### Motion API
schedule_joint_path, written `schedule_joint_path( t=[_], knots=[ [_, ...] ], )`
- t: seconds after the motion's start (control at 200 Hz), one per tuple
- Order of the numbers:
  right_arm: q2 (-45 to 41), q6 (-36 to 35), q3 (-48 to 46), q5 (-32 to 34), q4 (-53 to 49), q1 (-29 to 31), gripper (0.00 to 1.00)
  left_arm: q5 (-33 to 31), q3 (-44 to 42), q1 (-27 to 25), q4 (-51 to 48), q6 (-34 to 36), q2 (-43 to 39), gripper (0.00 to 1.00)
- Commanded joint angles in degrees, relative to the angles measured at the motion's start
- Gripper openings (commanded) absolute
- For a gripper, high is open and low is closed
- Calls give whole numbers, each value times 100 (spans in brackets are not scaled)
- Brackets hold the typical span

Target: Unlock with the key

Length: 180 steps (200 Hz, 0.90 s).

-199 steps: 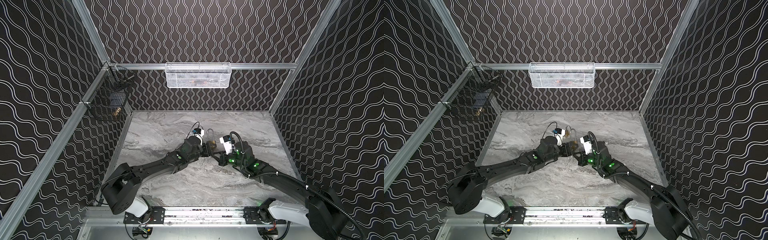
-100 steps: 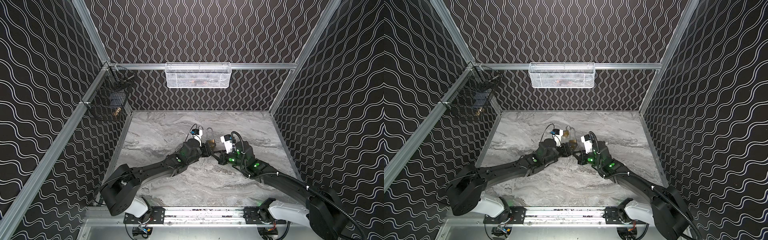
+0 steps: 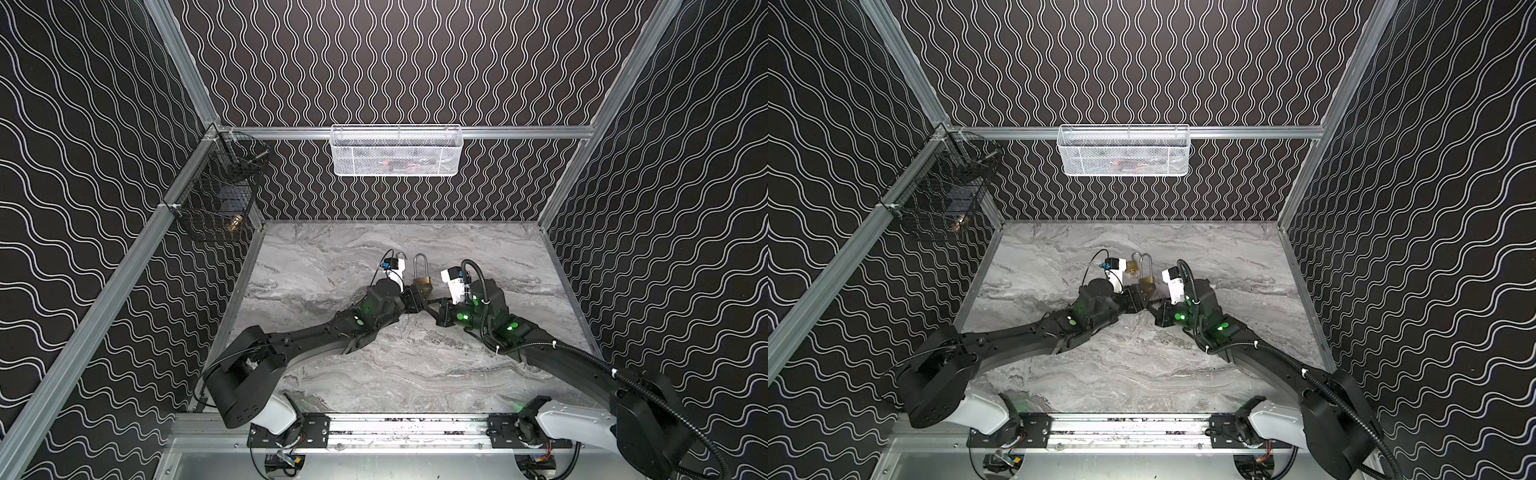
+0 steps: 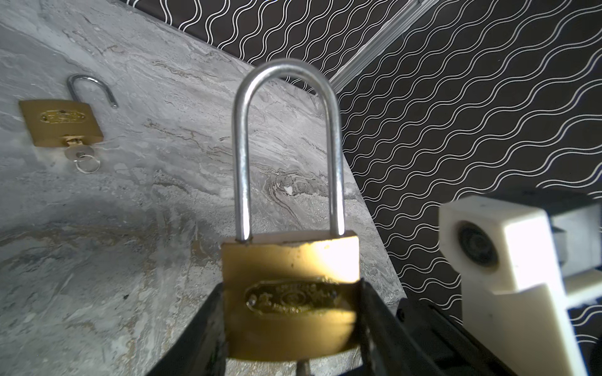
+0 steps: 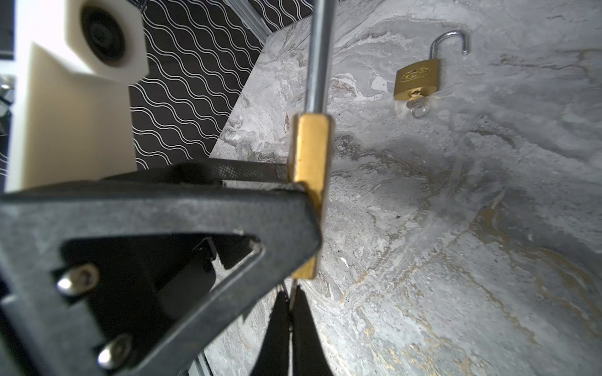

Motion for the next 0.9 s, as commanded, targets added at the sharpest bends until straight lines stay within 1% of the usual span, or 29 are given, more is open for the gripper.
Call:
schedule_joint_path(
  t=[0.0, 0.05, 0.16, 0.355, 0.455, 0.581, 0.661, 0.896],
  knots=[
    [-166, 13, -44, 395, 1053, -42, 0, 205, 3, -16, -1203, 100, 201, 18],
    [-242, 164, -268, 316, 1124, -34, 0, 333, 51, -23, -1310, 30, 312, 18],
    [-448, 531, -998, 270, 1555, -7, 0, 545, -77, -68, -1162, -174, 474, 18],
    [-623, 576, -1789, 309, 1907, -6, 0, 693, -187, -158, -1122, -409, 693, 18],
    [-577, 521, -1951, 384, 2075, -1, 0, 694, -171, -219, -1185, -482, 846, 18],
    [-349, 502, -2032, 289, 2372, 1, 0, 727, -302, -262, -926, -705, 1043, 18],
    [-225, 523, -2120, 341, 2528, 2, 0, 744, -385, -279, -814, -793, 1102, 18],
    [-71, 515, -1972, 728, 2524, 2, 0, 656, -243, -315, -1269, -688, 1141, 18]
  ],
)
